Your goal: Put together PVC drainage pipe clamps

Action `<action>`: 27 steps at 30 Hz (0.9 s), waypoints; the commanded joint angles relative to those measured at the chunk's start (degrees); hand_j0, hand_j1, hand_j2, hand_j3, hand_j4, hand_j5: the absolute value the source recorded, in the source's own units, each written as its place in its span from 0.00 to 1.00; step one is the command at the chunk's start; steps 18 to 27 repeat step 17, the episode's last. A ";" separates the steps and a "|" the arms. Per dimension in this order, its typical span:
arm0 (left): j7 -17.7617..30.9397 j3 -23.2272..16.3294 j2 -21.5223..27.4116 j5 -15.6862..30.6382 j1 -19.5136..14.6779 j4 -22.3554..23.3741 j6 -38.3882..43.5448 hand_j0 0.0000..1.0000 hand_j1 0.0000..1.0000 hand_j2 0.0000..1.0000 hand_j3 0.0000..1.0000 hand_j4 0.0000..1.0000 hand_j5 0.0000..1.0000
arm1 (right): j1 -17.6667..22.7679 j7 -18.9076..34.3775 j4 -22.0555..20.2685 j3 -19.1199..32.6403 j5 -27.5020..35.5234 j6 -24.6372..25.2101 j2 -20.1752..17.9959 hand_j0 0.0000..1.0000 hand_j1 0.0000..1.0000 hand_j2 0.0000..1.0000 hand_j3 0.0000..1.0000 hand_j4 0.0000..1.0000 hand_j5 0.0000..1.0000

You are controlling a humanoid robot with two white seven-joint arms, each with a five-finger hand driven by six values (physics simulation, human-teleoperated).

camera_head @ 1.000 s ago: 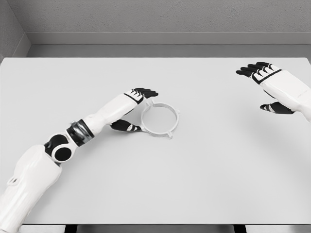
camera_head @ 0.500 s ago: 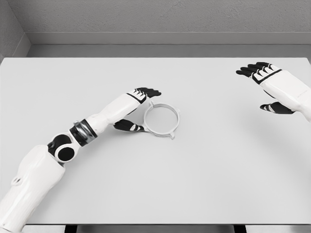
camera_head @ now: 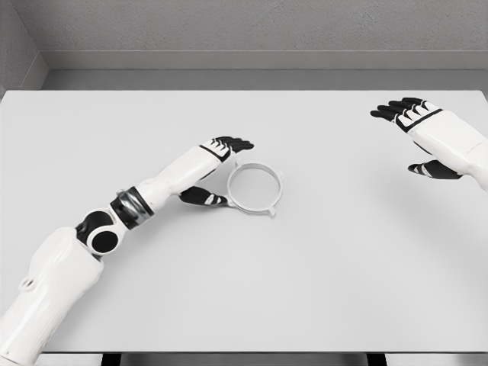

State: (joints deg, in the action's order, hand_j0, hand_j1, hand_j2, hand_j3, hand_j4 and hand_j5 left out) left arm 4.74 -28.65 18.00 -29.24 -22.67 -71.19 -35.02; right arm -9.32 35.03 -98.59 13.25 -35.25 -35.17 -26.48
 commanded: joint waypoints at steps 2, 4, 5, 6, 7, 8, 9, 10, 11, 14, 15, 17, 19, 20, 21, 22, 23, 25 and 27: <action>-0.08 0.53 2.74 1.20 -0.26 -0.35 0.02 1.00 1.00 1.00 1.00 1.00 1.00 | 0.00 -0.03 -0.02 0.02 0.36 0.17 -0.06 1.00 1.00 1.00 1.00 1.00 1.00; -0.08 2.90 6.08 1.29 -0.35 -0.44 0.02 1.00 1.00 1.00 1.00 1.00 1.00 | 0.00 -0.03 -0.02 0.02 0.36 0.17 -0.07 1.00 1.00 1.00 1.00 1.00 1.00; -0.08 4.30 7.84 1.29 -0.44 -0.36 0.02 1.00 1.00 1.00 1.00 1.00 1.00 | 0.00 -0.03 -0.02 0.02 0.36 0.17 -0.07 1.00 1.00 1.00 1.00 1.00 1.00; -0.08 6.41 10.65 1.29 -0.70 -0.36 0.02 1.00 1.00 1.00 1.00 1.00 1.00 | 0.00 -0.03 -0.02 0.02 0.36 0.17 0.02 1.00 1.00 1.00 1.00 1.00 1.00; -0.08 8.43 12.94 1.29 -0.79 -0.09 0.02 1.00 1.00 1.00 1.00 1.00 1.00 | 0.00 -0.03 -0.02 0.02 0.36 0.17 -0.07 1.00 1.00 1.00 1.00 1.00 1.00; -0.08 11.16 15.05 1.21 -0.79 0.26 0.02 1.00 1.00 1.00 1.00 1.00 1.00 | 0.00 -0.03 -0.02 0.02 0.36 0.17 -0.07 1.00 1.00 1.00 1.00 1.00 1.00; -0.08 12.74 17.33 1.12 -0.70 1.39 0.02 1.00 1.00 1.00 1.00 1.00 1.00 | 0.00 -0.03 -0.02 0.02 0.36 0.17 -0.07 1.00 1.00 1.00 1.00 1.00 1.00; -0.08 13.01 18.48 1.21 -0.79 3.60 0.02 1.00 1.00 1.00 1.00 1.00 1.00 | 0.00 -0.03 -0.02 0.02 0.36 0.17 0.02 1.00 1.00 1.00 1.00 1.00 1.00; -0.08 13.97 19.53 1.12 -0.88 4.92 0.02 1.00 1.00 1.00 1.00 1.00 1.00 | 0.00 -0.03 -0.02 0.02 0.36 0.17 -0.06 1.00 1.00 1.00 1.00 1.00 1.00; -0.08 15.73 21.91 1.21 -0.97 5.88 0.02 1.00 1.00 1.00 1.00 1.00 1.00 | 0.09 -0.03 -0.02 0.02 0.36 0.17 0.02 1.00 1.00 1.00 1.00 1.00 1.00; -0.08 15.82 21.91 1.21 -0.97 5.97 0.02 1.00 1.00 1.00 1.00 1.00 1.00 | 0.18 -0.03 -0.02 0.10 0.36 0.17 -0.07 1.00 1.00 1.00 1.00 1.00 1.00; -0.08 15.82 21.91 1.21 -0.88 5.97 0.02 1.00 1.00 1.00 1.00 1.00 1.00 | 0.18 -0.03 -0.02 0.10 0.36 0.17 -0.07 1.00 1.00 1.00 1.00 1.00 1.00; -0.08 15.82 21.91 1.21 -0.88 5.97 0.02 1.00 1.00 1.00 1.00 1.00 1.00 | 0.18 -0.03 -0.02 0.10 0.36 0.17 -0.07 1.00 1.00 1.00 1.00 1.00 1.00; -0.08 15.82 21.91 1.21 -0.88 5.97 0.02 1.00 1.00 1.00 1.00 1.00 1.00 | 0.18 -0.03 -0.02 0.10 0.36 0.17 -0.07 1.00 1.00 1.00 1.00 1.00 1.00; -0.08 15.82 21.91 1.21 -0.88 5.97 0.02 1.00 1.00 1.00 1.00 1.00 1.00 | 0.18 -0.03 -0.02 0.10 0.36 0.17 -0.07 1.00 1.00 1.00 1.00 1.00 1.00; -0.08 15.82 21.91 1.21 -0.88 5.97 0.02 1.00 1.00 1.00 1.00 1.00 1.00 | 0.18 -0.03 -0.02 0.10 0.36 0.17 -0.07 1.00 1.00 1.00 1.00 1.00 1.00; -0.08 15.82 21.91 1.21 -0.88 5.97 0.02 1.00 1.00 1.00 1.00 1.00 1.00 | 0.18 -0.03 -0.02 0.10 0.36 0.17 -0.07 1.00 1.00 1.00 1.00 1.00 1.00; -0.08 15.82 21.91 1.21 -0.88 5.97 0.02 1.00 1.00 1.00 1.00 1.00 1.00 | 0.18 -0.03 -0.02 0.10 0.36 0.17 -0.07 1.00 1.00 1.00 1.00 1.00 1.00; -0.08 15.82 21.91 1.21 -0.88 5.97 0.02 1.00 1.00 1.00 1.00 1.00 1.00 | 0.18 -0.03 -0.02 0.10 0.36 0.17 -0.07 1.00 1.00 1.00 1.00 1.00 1.00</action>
